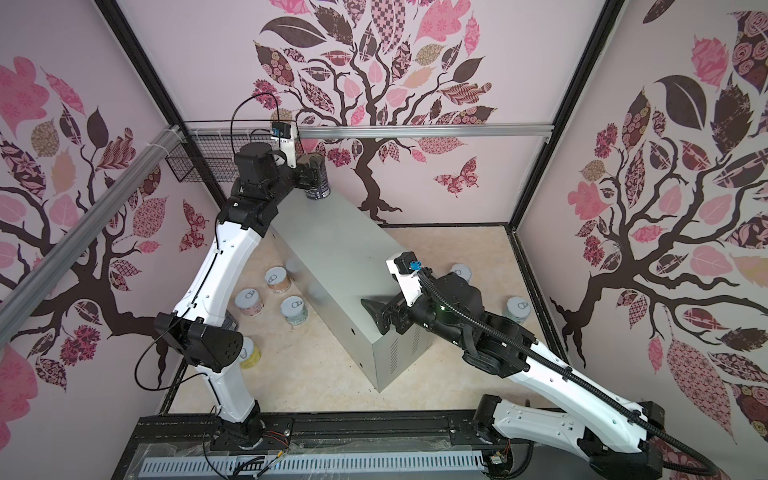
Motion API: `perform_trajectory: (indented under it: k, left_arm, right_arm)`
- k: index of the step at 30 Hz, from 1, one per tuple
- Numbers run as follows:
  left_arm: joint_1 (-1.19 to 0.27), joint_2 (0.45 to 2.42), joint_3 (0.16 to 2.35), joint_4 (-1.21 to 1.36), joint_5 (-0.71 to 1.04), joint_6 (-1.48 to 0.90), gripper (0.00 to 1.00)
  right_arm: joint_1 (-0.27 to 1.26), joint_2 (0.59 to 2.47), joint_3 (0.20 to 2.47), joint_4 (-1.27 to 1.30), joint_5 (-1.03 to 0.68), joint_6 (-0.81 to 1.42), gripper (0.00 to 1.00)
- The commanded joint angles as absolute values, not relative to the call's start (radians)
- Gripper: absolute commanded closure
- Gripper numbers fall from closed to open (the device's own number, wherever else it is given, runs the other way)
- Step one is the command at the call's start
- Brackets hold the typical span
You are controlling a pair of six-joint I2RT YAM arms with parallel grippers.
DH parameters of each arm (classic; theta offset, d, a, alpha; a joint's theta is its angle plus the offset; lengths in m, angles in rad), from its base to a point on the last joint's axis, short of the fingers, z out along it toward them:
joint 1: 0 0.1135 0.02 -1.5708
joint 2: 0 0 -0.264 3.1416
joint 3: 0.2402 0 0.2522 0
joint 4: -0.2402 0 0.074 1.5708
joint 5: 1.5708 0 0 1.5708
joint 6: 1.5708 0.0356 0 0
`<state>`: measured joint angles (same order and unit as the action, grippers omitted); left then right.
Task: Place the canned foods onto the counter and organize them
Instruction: 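Release the dark blue can and raise the left gripper while the right gripper withdraws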
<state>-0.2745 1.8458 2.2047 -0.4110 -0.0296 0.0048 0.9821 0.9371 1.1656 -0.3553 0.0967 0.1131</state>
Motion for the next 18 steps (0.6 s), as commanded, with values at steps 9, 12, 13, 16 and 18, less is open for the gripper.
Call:
perform_trajectory:
  k: [9, 12, 13, 16, 18]
  left_arm:
    - [-0.274, 1.749, 2.205, -0.412, -0.055, -0.016, 0.02]
    - [-0.274, 1.709, 2.190, -0.423, -0.060, -0.031, 0.02]
    - [-0.274, 1.693, 2.183, -0.429, -0.063, -0.037, 0.02]
    - [-0.274, 1.646, 2.161, -0.457, -0.073, -0.056, 0.02]
    - [-0.274, 1.611, 2.144, -0.485, -0.091, -0.070, 0.02]
  right_arm:
    - [0.983, 0.902, 1.208, -0.391, 0.127, 0.147, 0.00]
    - [0.983, 0.898, 1.232, -0.398, 0.140, 0.153, 0.00]
    - [0.983, 0.898, 1.244, -0.402, 0.145, 0.155, 0.00]
    - [0.983, 0.901, 1.274, -0.414, 0.159, 0.158, 0.00]
    - [0.984, 0.905, 1.298, -0.428, 0.177, 0.159, 0.00]
